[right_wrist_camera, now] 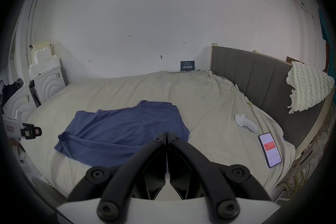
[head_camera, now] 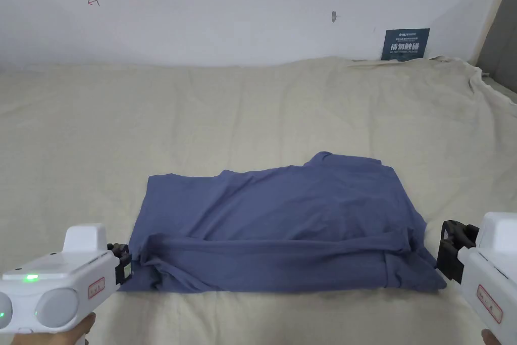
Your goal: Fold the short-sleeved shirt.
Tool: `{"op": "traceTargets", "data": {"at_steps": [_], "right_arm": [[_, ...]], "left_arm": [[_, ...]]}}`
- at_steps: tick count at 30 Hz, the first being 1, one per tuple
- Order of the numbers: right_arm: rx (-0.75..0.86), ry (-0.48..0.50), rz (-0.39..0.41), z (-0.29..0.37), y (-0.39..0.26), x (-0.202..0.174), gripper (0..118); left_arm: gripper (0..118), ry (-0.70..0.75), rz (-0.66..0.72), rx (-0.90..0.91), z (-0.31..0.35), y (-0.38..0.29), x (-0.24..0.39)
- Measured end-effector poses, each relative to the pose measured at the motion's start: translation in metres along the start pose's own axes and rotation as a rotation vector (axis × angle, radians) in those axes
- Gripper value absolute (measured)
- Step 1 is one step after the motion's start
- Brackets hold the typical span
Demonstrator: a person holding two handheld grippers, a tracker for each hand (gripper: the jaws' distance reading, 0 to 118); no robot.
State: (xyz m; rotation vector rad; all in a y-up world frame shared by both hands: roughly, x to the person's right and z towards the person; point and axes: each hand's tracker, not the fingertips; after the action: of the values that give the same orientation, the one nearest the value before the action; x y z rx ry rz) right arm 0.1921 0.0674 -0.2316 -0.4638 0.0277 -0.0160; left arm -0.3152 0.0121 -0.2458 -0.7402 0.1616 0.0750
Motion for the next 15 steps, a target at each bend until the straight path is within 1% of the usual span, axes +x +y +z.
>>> {"op": "traceTargets", "data": {"at_steps": [2, 3, 4, 6, 8, 9, 10, 15], "right_arm": [[-0.006, -0.001, 0.004, -0.004, 0.000, -0.001, 0], [-0.009, -0.001, 0.005, -0.006, 0.000, -0.001, 0], [-0.014, -0.002, 0.005, -0.009, 0.001, 0.000, 0], [-0.021, -0.003, 0.003, -0.013, -0.001, -0.001, 0], [-0.032, -0.006, -0.002, -0.019, -0.001, 0.000, 0], [-0.036, -0.007, -0.004, -0.021, -0.001, 0.001, 0], [-0.042, -0.008, -0.005, -0.021, -0.002, -0.002, 0], [-0.071, -0.016, -0.002, -0.031, -0.006, -0.003, 0]], "left_arm": [[0, -0.008, 0.018, -0.047, -0.020, 0.005, -0.007], [3, -0.005, 0.021, -0.089, -0.030, 0.008, -0.010], [10, -0.005, 0.019, -0.132, -0.039, 0.010, -0.011], [39, 0.006, 0.033, -0.200, -0.060, 0.011, -0.017], [76, 0.021, 0.058, -0.248, -0.078, 0.009, -0.021], [82, 0.026, 0.066, -0.273, -0.085, 0.008, -0.022], [85, 0.028, 0.069, -0.295, -0.093, 0.007, -0.024], [85, 0.040, 0.078, -0.321, -0.114, -0.003, -0.021]]}}
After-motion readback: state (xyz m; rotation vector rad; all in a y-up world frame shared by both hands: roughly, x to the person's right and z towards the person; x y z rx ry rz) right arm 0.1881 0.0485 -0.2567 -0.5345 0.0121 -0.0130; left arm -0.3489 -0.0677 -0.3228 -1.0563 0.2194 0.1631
